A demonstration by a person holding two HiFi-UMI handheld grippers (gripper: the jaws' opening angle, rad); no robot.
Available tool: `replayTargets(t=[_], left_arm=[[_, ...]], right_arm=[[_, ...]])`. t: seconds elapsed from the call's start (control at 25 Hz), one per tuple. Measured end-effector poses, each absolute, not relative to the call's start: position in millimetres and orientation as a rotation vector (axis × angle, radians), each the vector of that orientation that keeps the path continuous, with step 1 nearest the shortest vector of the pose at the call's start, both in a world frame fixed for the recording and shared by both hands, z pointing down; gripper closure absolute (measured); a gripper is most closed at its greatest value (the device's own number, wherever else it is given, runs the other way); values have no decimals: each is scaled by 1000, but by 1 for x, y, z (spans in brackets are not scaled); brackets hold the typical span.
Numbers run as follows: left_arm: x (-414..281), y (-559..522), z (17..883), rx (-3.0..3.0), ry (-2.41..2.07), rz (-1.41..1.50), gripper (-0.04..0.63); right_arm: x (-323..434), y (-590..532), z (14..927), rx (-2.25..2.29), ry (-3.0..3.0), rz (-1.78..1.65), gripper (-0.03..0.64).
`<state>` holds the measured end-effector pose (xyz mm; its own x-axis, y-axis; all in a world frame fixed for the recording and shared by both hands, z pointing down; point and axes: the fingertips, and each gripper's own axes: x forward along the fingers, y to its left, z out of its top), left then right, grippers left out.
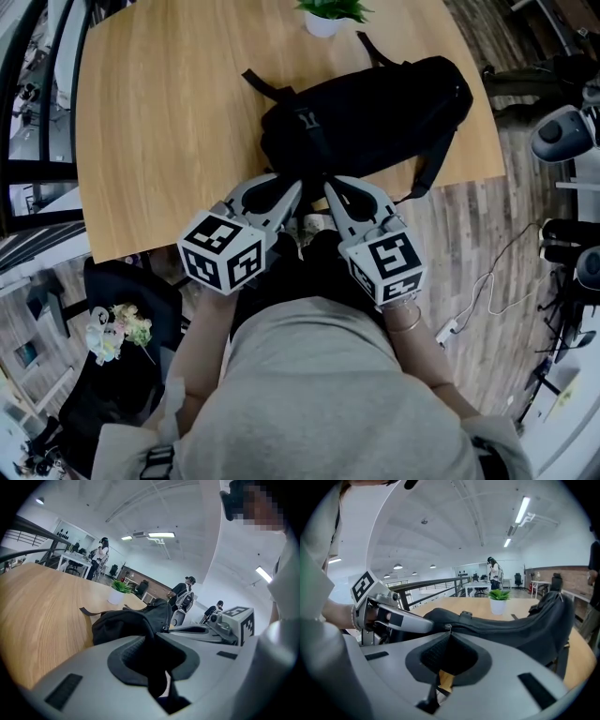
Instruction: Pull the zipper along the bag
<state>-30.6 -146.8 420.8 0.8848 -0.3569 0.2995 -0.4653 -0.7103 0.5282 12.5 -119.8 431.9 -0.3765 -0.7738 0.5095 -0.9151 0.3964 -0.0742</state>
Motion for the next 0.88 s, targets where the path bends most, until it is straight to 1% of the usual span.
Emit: replayTargets(t=[0.44, 0.88], left_arm=[[-35, -152, 421, 2436, -641, 247, 532], [-49, -165, 419, 2409, -934, 263, 523]], right_arm=[[62, -133, 423, 1523, -2209, 454, 599], [103, -148, 408, 1443, -2291, 406, 601]])
